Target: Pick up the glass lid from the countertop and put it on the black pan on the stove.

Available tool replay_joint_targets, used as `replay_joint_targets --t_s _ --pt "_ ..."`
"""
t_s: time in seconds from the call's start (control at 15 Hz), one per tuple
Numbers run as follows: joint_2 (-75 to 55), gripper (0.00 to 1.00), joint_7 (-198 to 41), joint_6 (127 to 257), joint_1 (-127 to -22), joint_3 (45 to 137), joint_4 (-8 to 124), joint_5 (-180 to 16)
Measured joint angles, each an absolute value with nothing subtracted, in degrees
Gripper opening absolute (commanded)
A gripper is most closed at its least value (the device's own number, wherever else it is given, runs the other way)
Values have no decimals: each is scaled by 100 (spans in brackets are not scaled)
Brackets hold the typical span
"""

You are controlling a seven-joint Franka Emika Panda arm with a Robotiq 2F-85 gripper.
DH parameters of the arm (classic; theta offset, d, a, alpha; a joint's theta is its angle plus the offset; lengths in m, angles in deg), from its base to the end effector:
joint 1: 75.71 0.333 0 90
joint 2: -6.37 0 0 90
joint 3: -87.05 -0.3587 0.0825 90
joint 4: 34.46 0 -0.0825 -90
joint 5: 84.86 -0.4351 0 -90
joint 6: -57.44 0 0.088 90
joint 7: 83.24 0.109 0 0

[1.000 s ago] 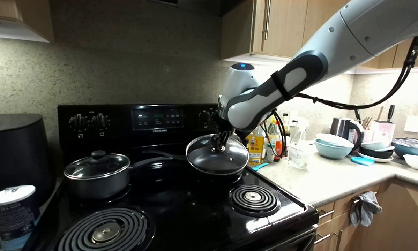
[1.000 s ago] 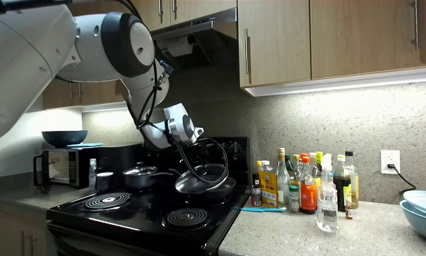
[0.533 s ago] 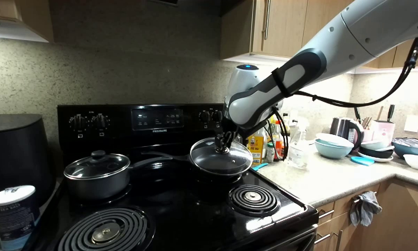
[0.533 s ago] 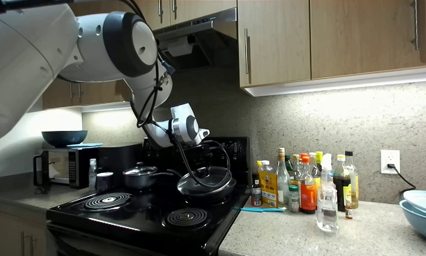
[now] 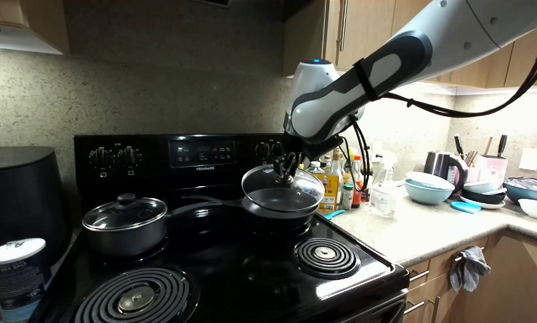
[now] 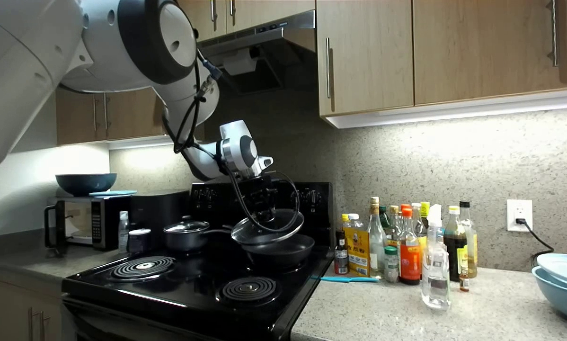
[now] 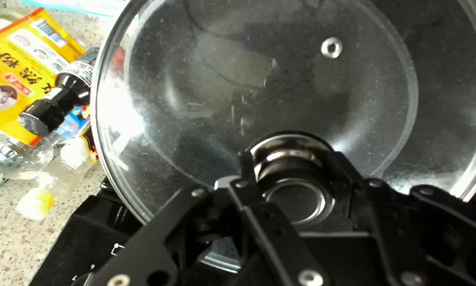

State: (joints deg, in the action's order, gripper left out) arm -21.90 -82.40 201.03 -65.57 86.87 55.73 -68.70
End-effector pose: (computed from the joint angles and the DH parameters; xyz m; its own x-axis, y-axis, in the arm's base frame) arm 0.7772 0.1428 0.4135 0.8403 0.3654 0.4006 0.2900 -0.9271 0.2374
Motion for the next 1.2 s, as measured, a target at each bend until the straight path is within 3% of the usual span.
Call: replay_joint_targets --t_s 0.33,0.4,0.6,0.67,1.2 --pt "-2386 23 -8240 19291 -6561 8637 5040 -6906" --pt "-2472 48 -8201 19202 -6556 8671 4881 -6885" --pt "-2662 48 -8036 19112 -6511 8797 4577 -6822" --pt "-2690 23 -8030 19107 -6498 8811 4545 -6822" --pt "-3097 23 -8339 19114 -6668 8616 4415 -7032"
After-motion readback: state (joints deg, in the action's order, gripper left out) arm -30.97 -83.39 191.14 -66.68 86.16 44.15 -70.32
